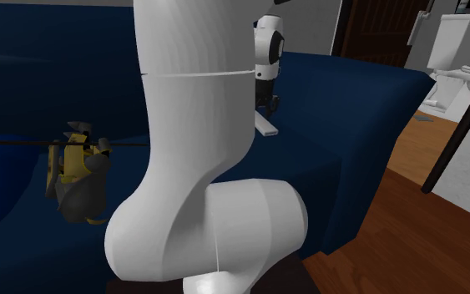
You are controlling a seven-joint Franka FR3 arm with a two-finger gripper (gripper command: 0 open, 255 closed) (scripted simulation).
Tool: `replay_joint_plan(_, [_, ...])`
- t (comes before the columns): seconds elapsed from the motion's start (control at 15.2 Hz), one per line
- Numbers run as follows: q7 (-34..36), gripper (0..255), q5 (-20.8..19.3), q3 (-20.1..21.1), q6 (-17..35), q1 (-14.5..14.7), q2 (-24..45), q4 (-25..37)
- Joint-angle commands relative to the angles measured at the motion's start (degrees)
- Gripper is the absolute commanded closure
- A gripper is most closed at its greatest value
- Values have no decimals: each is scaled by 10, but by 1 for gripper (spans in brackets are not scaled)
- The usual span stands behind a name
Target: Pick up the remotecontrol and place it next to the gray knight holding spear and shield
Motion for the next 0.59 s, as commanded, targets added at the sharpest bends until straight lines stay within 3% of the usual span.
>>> replay_joint_plan(0.0, [4, 255, -4, -1, -13, 1, -7, 7])
replay_joint_plan(0.53, [15, 255, -17, -2, -70, 3, -28, 45])
